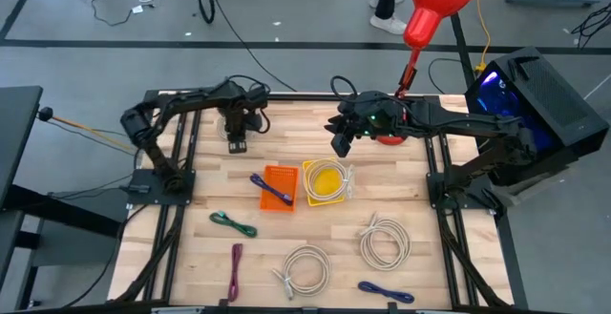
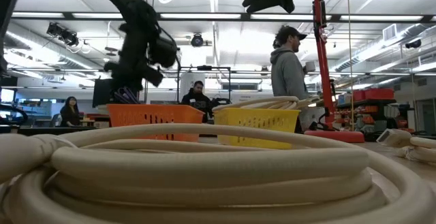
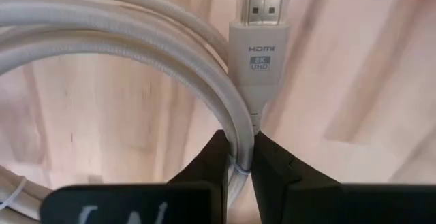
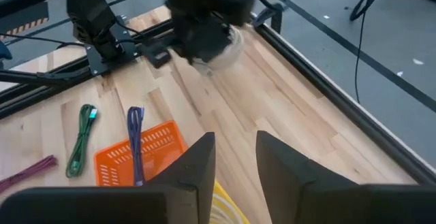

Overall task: Pick & Place USB Port
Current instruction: Put the brown HDMI cable into the yellow bin

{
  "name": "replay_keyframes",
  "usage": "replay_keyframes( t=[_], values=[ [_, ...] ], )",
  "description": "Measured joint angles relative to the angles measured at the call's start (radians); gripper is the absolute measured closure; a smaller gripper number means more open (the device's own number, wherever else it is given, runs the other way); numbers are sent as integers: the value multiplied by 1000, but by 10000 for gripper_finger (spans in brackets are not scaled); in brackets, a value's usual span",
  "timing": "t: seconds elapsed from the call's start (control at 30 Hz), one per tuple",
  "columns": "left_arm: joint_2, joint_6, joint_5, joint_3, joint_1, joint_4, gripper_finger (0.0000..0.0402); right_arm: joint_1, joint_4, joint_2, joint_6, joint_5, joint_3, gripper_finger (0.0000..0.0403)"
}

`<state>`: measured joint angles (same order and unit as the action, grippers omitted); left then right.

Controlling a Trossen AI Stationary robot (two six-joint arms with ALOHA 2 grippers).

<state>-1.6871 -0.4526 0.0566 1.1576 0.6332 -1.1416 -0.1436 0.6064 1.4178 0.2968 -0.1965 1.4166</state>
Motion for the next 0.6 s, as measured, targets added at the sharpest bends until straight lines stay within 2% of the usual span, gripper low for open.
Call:
replay_keyframes(
  t=[0.1, 0.23, 0.3, 0.47, 0.6],
  values=[
    [86, 43, -7, 9, -22, -20, 359, -19, 0, 0, -21, -4, 0, 293],
    [185, 169, -164, 70, -58, 3, 359, -54, 0, 0, -36, 6, 0, 293],
    [222, 223, -203, 119, -94, 39, 359, -72, 0, 0, -45, 16, 0, 293],
    [240, 326, -212, 265, -206, 64, 360, -102, 0, 0, -68, 56, 0, 293],
    [233, 414, -247, 317, -315, 184, 360, -116, 0, 0, -82, 58, 0, 293]
  ],
)
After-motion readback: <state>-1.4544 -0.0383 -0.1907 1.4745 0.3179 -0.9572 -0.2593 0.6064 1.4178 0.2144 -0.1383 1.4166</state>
